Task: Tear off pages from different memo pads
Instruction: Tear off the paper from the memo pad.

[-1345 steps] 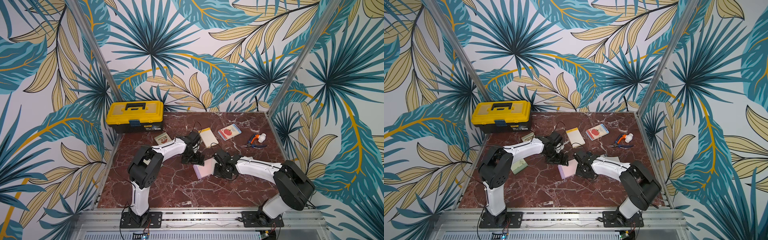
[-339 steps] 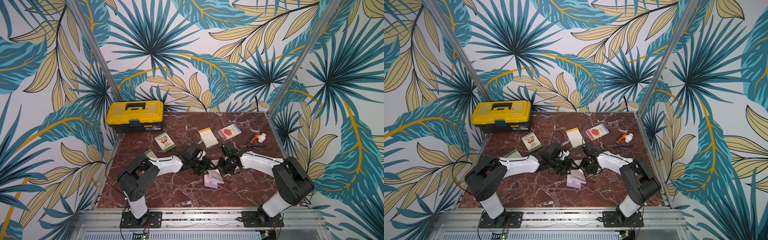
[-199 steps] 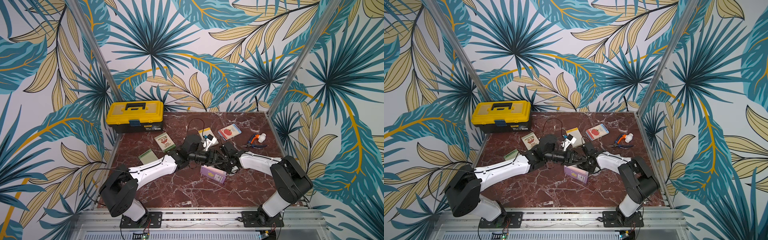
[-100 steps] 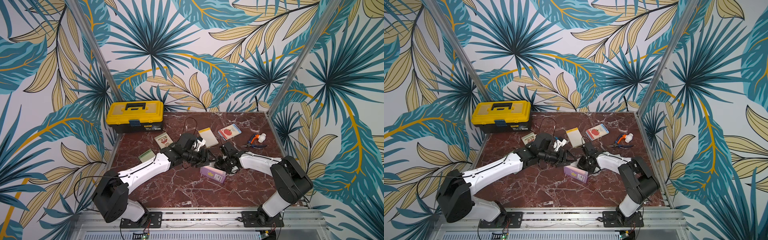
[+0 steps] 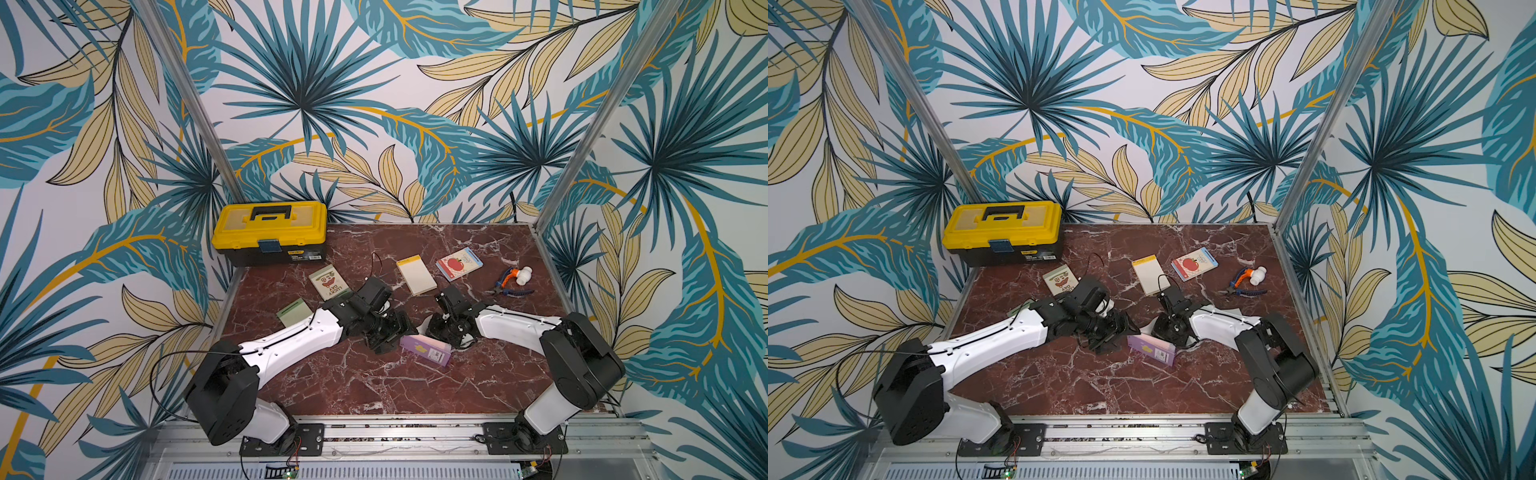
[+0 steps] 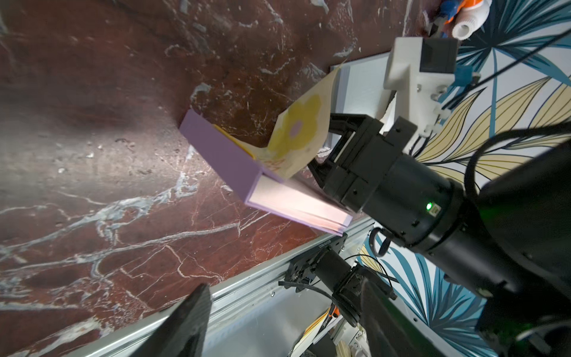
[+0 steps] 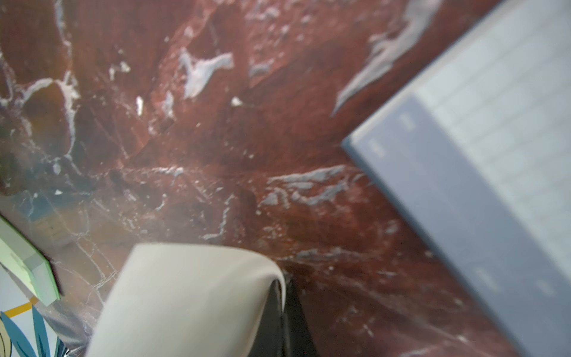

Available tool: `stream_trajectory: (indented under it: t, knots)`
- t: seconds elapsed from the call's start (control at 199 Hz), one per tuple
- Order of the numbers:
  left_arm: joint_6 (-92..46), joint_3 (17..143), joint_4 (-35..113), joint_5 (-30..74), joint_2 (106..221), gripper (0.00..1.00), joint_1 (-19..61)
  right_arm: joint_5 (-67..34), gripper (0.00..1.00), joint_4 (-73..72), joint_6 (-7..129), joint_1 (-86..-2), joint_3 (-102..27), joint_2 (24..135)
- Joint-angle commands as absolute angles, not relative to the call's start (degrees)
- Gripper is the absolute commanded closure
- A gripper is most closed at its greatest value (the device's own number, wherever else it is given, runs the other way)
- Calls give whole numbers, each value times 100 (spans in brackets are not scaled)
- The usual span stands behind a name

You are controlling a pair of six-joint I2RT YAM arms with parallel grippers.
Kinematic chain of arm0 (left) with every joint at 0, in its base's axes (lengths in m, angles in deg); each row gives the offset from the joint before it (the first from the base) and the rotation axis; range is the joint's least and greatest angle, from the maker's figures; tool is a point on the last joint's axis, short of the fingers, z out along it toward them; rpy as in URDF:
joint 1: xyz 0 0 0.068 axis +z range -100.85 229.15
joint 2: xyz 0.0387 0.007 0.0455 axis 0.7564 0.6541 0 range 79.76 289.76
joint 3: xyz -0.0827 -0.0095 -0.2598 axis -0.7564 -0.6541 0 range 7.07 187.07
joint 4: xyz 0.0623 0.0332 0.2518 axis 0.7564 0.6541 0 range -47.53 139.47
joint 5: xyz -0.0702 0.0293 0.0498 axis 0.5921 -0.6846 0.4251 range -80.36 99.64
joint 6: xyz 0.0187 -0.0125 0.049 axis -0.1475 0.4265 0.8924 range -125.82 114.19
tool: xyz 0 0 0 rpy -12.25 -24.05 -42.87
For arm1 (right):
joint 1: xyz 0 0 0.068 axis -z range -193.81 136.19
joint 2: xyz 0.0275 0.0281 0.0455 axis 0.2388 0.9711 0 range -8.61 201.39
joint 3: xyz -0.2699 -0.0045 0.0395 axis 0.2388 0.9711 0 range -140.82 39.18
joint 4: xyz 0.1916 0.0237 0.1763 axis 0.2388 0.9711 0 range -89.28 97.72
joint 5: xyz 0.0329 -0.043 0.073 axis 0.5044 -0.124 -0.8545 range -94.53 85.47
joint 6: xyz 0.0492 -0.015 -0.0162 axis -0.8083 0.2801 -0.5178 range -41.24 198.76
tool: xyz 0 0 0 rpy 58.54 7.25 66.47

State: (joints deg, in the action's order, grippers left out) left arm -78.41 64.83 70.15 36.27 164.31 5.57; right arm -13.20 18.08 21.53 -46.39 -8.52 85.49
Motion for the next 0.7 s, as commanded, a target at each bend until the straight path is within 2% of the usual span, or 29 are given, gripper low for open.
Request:
stream_trajectory:
  t: [0.0,0.181,0.341,0.572,0.698]
  knots:
    - [-8108,6550,6707,3397,16487,22,481,-1278,100,2054,1873,-4782,-303,8658]
    - [-8293,6040,6665,3084,16269,26,402,-1325,100,1983,1693,-4816,28,8260]
    - [-8617,5367,5879,2895,16058,27,340,-1237,100,1909,1521,-5053,242,7856]
    - [-8744,5199,5241,2761,16076,28,263,-1233,100,1611,1353,-5478,214,7805]
    - [-8755,5169,5440,2707,15914,28,256,-1313,100,1376,1318,-5638,187,7780]
